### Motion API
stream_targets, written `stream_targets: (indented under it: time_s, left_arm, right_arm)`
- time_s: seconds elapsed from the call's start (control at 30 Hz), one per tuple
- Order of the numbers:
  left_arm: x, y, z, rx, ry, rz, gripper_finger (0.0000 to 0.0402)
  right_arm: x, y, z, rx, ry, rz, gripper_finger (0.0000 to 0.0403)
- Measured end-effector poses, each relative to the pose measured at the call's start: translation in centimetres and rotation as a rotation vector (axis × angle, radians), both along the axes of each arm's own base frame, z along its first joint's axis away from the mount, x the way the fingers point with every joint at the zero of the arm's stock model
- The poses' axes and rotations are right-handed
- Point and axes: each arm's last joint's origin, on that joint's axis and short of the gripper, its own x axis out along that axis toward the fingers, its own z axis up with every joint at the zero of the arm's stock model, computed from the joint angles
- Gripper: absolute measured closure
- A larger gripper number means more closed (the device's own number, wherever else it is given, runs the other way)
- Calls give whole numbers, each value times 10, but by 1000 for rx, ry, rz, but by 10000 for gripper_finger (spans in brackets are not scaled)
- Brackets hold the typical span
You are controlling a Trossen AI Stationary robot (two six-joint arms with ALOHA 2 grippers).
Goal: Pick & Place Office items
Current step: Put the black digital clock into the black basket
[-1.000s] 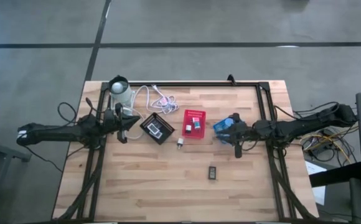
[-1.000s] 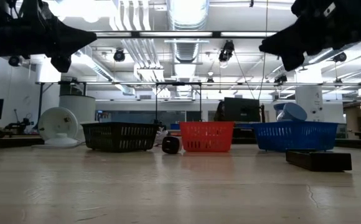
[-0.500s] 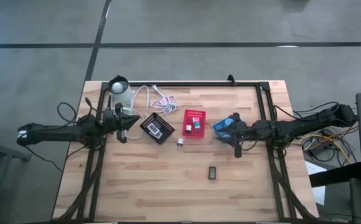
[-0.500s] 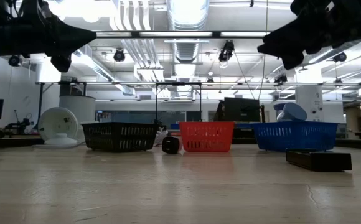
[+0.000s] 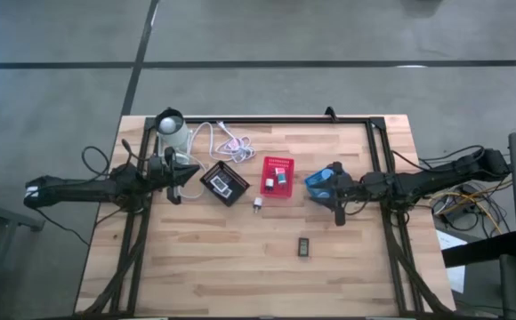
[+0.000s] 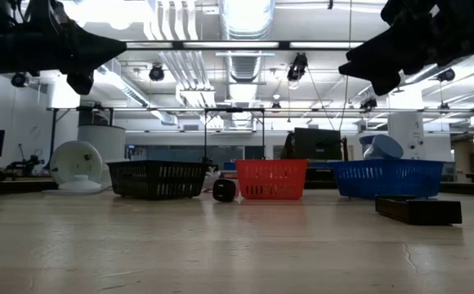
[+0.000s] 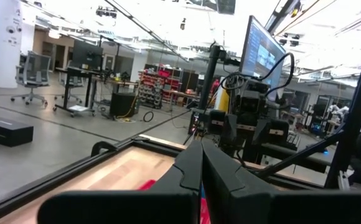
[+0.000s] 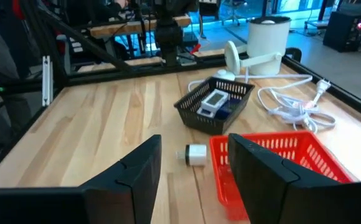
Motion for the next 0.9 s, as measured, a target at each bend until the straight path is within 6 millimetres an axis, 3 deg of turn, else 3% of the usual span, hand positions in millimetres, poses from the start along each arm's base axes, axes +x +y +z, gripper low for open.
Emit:
stream_targets:
  time_s: [0.13,0.4,0.6,0.9]
  left_arm:
    - [0,0,0,11,3,3,396]
    - [0,0,1,12,1,3,396]
    - [0,0,-1,13,11,3,396]
    - [0,0,-2,14,16,3,396]
  right_arm:
    - [11,2,14,-2,8,1,219]
    - [45,10,30,-31,240,29,196]
    - [64,34,40,16,383,243,187]
    - [81,67,37,277,780,275,186]
